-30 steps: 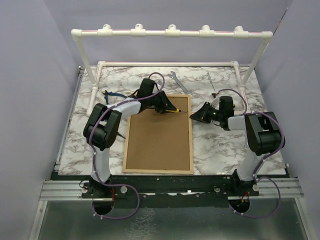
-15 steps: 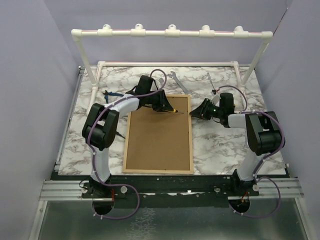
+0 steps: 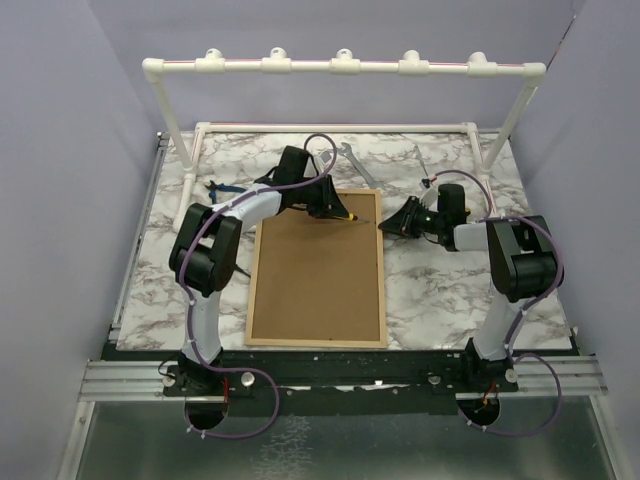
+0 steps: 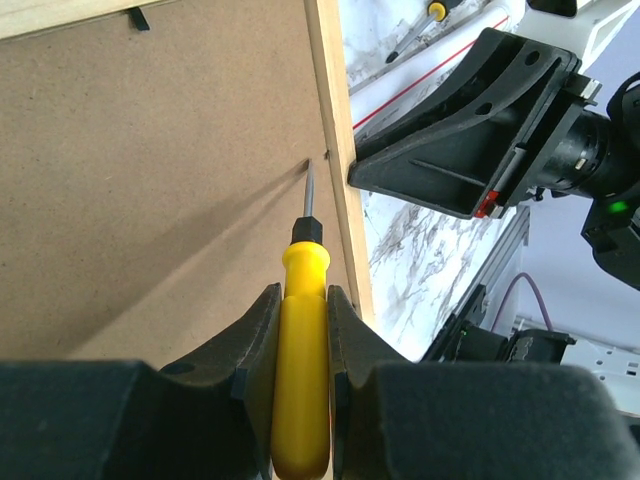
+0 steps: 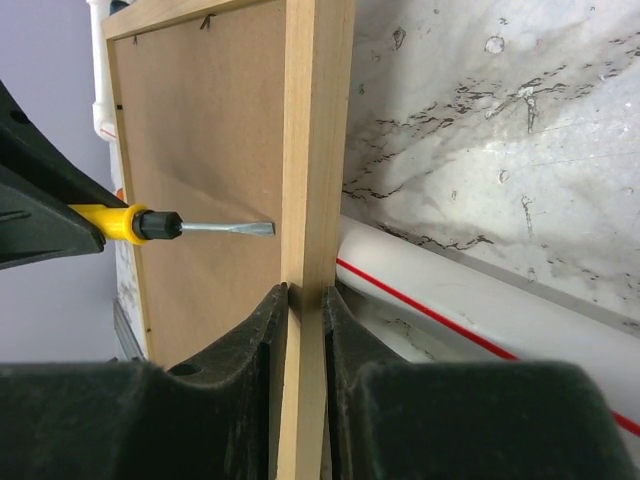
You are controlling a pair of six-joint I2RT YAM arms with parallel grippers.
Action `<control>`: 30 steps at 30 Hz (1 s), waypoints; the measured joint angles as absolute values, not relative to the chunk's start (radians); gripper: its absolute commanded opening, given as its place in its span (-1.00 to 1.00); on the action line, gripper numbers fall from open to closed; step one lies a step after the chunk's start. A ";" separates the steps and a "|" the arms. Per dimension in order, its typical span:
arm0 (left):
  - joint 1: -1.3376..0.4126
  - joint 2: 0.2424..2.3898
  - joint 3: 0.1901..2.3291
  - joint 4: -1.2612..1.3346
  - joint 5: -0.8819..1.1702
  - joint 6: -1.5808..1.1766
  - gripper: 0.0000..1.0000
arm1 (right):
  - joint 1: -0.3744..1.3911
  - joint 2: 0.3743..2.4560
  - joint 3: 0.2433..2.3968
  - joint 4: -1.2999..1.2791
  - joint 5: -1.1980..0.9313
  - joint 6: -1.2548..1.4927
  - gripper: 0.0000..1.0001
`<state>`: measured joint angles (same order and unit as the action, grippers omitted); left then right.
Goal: Take the photo out of the frame
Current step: Release the photo frame item from the photo frame.
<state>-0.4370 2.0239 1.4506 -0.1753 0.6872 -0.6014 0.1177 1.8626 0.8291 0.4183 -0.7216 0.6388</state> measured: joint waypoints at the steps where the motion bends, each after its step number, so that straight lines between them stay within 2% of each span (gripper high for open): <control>1: -0.439 2.024 1.452 -0.175 0.687 -0.601 -1.00 | 0.118 1.863 0.829 0.419 -0.723 0.639 -0.61; 30: -0.458 2.056 1.493 -0.220 0.703 -0.624 -1.00 | 0.115 1.871 0.830 0.429 -0.744 0.647 -0.67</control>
<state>-0.4583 2.0556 1.4925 -0.2195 0.7029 -0.6239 0.1146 1.8706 0.8295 0.4294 -0.7444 0.6468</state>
